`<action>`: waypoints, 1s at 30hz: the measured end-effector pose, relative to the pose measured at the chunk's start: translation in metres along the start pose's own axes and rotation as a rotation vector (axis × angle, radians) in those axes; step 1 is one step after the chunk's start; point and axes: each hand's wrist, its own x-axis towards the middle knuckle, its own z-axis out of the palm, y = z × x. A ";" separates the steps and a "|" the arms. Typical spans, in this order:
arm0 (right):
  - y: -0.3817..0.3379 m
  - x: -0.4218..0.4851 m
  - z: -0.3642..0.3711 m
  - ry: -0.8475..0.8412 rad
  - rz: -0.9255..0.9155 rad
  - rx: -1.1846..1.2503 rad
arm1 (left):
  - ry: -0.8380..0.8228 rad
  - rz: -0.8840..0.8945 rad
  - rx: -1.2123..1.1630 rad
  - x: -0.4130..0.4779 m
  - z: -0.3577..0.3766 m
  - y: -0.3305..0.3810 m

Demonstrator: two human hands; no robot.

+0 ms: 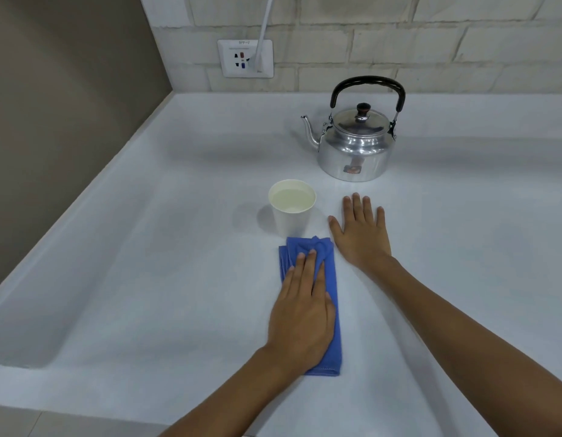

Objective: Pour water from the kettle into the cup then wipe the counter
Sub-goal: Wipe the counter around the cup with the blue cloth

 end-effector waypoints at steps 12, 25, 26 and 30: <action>-0.093 -0.125 -0.023 -0.076 -0.109 0.460 | 0.086 -0.363 -0.045 0.035 -0.059 -0.133; -0.026 -0.111 -0.015 0.079 -0.077 0.077 | 0.038 -0.385 0.204 0.050 -0.040 -0.141; -0.011 -0.100 -0.016 0.085 -0.064 0.075 | 0.044 -0.385 0.209 0.050 -0.040 -0.140; 0.038 -0.035 -0.021 0.083 0.038 0.058 | 0.056 -0.385 0.248 0.050 -0.040 -0.136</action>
